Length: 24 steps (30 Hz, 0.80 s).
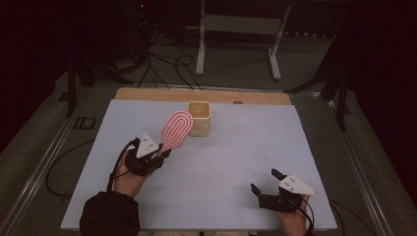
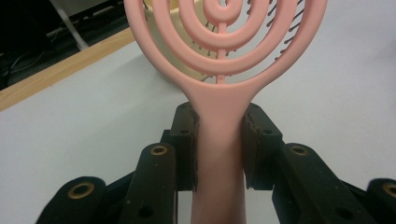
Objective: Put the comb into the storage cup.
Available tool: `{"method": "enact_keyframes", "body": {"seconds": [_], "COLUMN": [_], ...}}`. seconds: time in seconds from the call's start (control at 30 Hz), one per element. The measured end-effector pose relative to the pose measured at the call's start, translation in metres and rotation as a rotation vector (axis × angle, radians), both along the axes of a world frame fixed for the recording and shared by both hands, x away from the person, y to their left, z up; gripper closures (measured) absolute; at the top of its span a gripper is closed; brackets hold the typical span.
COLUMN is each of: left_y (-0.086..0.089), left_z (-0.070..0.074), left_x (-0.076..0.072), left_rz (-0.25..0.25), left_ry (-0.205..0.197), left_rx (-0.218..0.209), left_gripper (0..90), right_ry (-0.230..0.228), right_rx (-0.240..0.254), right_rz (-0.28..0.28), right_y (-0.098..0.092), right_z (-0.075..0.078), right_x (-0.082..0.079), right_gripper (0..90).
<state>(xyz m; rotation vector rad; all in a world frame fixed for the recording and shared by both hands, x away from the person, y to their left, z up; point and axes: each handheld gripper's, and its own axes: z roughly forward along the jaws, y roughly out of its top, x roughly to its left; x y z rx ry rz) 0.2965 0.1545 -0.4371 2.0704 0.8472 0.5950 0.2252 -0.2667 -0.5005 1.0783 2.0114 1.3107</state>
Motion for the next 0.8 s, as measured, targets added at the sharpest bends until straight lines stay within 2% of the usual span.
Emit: {"method": "enact_keyframes", "body": {"seconds": [0.07, 0.23, 0.3, 0.37, 0.4, 0.5, 0.53, 0.8], "left_y": [-0.002, -0.006, -0.007, -0.009, -0.010, -0.012, -0.013, -0.014], "left_z": [0.001, 0.005, 0.007, 0.010, 0.011, 0.013, 0.014, 0.015], "left_x": [-0.001, -0.004, -0.005, -0.006, -0.007, -0.009, -0.009, -0.011], "left_rz": [-0.006, -0.013, -0.015, -0.023, -0.024, -0.029, -0.033, -0.026], "left_ry": [-0.006, -0.026, -0.034, -0.041, -0.045, -0.058, -0.062, -0.074], "left_rx": [-0.015, -0.015, -0.028, -0.038, -0.040, -0.040, -0.037, -0.047], "left_gripper": [70.2, 70.2, 70.2, 70.2, 70.2, 70.2, 70.2, 70.2], "right_ry": [0.000, 0.001, 0.001, 0.013, 0.036, 0.044, 0.057, 0.049], "right_rx": [0.000, 0.000, 0.002, 0.023, 0.056, 0.052, 0.060, 0.057], "right_rz": [0.000, 0.005, 0.006, 0.011, 0.028, 0.023, 0.022, 0.026], "right_y": [0.001, 0.003, 0.004, 0.003, 0.002, 0.002, 0.002, 0.003], "right_z": [0.000, 0.000, 0.000, 0.000, 0.000, 0.000, 0.001, 0.014], "right_x": [0.000, 0.001, 0.001, 0.001, 0.002, 0.003, 0.005, 0.011], "right_gripper": [8.5, 8.5, 8.5, 8.5, 8.4, 8.4, 7.9, 7.9]}}
